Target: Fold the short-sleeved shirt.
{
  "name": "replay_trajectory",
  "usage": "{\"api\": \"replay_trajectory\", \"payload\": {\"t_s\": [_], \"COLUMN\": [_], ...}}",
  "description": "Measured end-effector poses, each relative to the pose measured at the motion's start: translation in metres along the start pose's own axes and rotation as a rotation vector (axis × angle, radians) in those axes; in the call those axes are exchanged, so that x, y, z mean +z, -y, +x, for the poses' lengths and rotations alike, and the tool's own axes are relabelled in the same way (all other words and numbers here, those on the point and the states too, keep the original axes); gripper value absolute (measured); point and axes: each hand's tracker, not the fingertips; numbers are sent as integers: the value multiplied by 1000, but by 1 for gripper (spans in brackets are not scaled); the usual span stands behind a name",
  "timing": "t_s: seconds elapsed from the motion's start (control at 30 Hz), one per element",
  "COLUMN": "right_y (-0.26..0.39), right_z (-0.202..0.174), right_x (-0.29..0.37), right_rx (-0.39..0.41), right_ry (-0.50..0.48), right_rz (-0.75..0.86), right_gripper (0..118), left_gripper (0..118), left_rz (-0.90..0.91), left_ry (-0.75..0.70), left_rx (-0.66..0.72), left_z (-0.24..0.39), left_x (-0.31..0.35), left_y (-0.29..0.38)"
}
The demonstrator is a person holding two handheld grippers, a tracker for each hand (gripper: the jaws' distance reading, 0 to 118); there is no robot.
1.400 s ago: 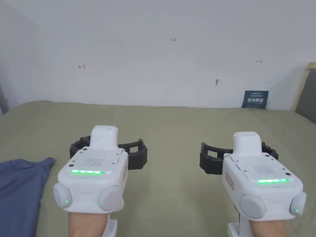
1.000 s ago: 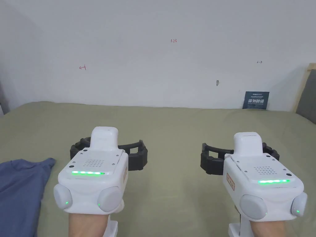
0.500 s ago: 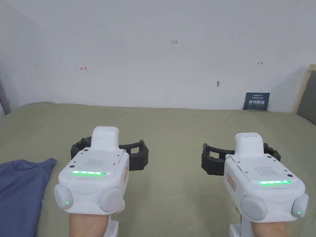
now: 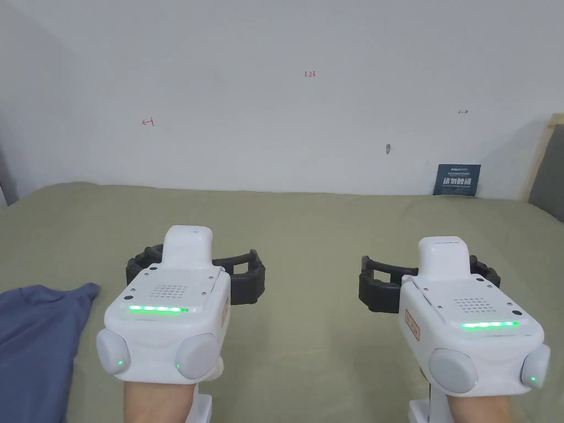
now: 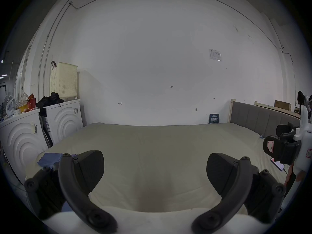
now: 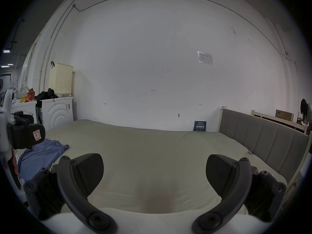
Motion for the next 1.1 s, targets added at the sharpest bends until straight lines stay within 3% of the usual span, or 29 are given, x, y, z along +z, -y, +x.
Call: {"api": "replay_trajectory", "payload": {"t_s": [1.1], "right_y": [0], "right_z": [-4], "right_x": [2], "right_rx": [8], "right_ry": [1], "right_rz": [11], "right_gripper": [118], "left_gripper": [118], "left_rz": [4], "left_ry": [-4], "left_rx": [3], "left_z": [-2], "left_x": [4], "left_y": [-1]}}
